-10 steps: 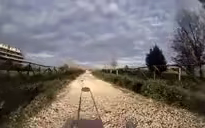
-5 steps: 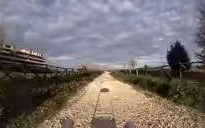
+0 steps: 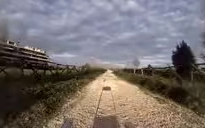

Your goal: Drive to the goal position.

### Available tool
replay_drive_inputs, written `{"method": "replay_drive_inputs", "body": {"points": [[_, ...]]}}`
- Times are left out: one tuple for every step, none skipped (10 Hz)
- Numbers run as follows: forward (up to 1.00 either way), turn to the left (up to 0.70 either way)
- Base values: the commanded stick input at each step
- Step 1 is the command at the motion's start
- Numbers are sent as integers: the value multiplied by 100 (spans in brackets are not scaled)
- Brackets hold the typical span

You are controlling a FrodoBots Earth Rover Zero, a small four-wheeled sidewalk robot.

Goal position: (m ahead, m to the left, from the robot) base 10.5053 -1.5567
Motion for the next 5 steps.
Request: {"method": "replay_drive_inputs", "body": {"points": [[70, 0], [70, 0], [70, 0], [70, 0], [70, 0]]}}
